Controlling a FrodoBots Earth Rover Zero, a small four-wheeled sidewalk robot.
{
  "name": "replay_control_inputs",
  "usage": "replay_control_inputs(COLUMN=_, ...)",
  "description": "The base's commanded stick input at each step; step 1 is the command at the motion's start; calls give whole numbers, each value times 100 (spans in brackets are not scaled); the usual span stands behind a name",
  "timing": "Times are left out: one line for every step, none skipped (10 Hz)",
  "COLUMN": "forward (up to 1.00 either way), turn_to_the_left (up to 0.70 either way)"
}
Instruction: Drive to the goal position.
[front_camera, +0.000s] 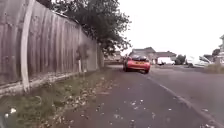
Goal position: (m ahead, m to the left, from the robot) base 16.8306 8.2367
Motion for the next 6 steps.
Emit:
replay_control_inputs(forward=100, turn_to_the_left=0)
replay_control_inputs(forward=100, turn_to_the_left=0)
replay_control_inputs(forward=100, turn_to_the_left=0)
replay_control_inputs(forward=100, turn_to_the_left=0)
replay_control_inputs(forward=100, turn_to_the_left=-31)
replay_control_inputs(forward=100, turn_to_the_left=-37)
